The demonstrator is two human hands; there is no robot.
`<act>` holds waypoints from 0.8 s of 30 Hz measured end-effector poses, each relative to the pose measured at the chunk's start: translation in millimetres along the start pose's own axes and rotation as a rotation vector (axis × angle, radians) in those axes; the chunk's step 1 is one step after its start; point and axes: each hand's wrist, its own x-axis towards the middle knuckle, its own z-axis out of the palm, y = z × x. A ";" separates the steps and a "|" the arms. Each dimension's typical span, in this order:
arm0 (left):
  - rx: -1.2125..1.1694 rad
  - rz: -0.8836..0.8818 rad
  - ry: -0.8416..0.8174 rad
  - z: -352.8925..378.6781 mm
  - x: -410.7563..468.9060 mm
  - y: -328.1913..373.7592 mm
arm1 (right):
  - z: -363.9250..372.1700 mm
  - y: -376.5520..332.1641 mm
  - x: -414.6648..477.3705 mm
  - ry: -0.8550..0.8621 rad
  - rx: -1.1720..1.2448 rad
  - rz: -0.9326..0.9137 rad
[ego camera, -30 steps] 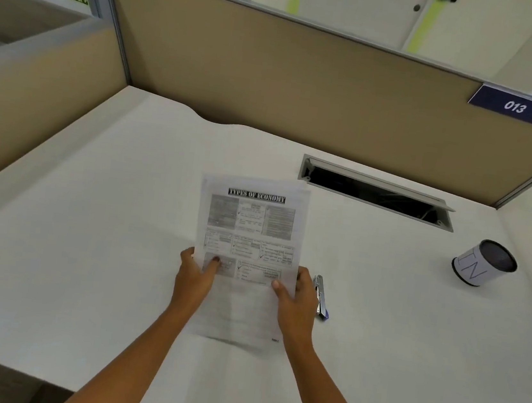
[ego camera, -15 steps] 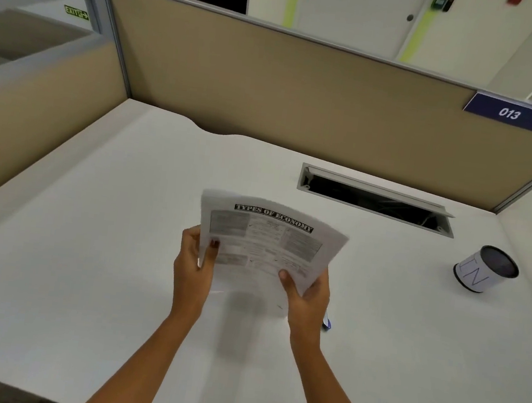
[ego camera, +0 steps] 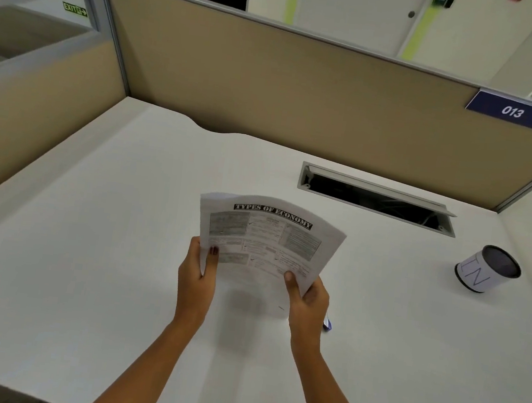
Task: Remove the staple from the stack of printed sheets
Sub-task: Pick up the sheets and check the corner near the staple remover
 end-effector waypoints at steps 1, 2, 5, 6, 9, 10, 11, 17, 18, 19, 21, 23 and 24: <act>0.004 0.002 -0.001 -0.2 -0.7 -1.0 | 0.5 0.0 1.0 0.005 0.005 0.003; 0.003 0.006 0.005 -0.7 -1.7 -1.4 | 1.0 -0.6 1.3 0.011 0.014 0.003; -0.048 0.015 0.039 -0.2 -3.7 0.5 | 1.7 -0.9 1.5 0.031 0.049 0.009; -0.072 0.016 0.043 -0.3 -5.1 0.9 | 1.5 -0.2 0.0 0.033 0.054 0.019; -0.096 0.013 0.026 -0.1 -9.6 0.3 | 0.7 1.5 -4.1 0.017 0.048 0.062; -0.089 0.012 0.015 -0.2 -11.1 -0.4 | 0.3 2.3 -4.9 0.016 0.050 0.071; -0.079 0.013 0.008 -0.2 -11.9 -1.1 | 0.0 3.5 -5.3 0.017 0.055 0.075; -0.081 -0.045 0.012 5.3 -14.1 -1.2 | -2.5 6.8 -8.4 -0.007 0.065 0.072; -0.083 -0.055 0.037 5.0 -13.6 -2.0 | -4.7 6.9 -9.1 -0.026 0.059 0.078; -0.086 -0.066 0.070 4.4 -11.7 -2.2 | -7.8 7.0 -9.1 -0.047 0.058 0.084; -0.113 -0.109 0.156 1.3 -6.9 -0.8 | -16.5 10.1 -9.0 -0.067 0.053 0.101; -0.179 -0.155 0.223 -1.4 -1.1 2.4 | -24.9 13.4 -10.1 -0.061 0.052 0.132; -0.210 -0.170 0.241 -1.7 1.5 4.3 | -26.7 14.3 -11.4 -0.066 0.078 0.161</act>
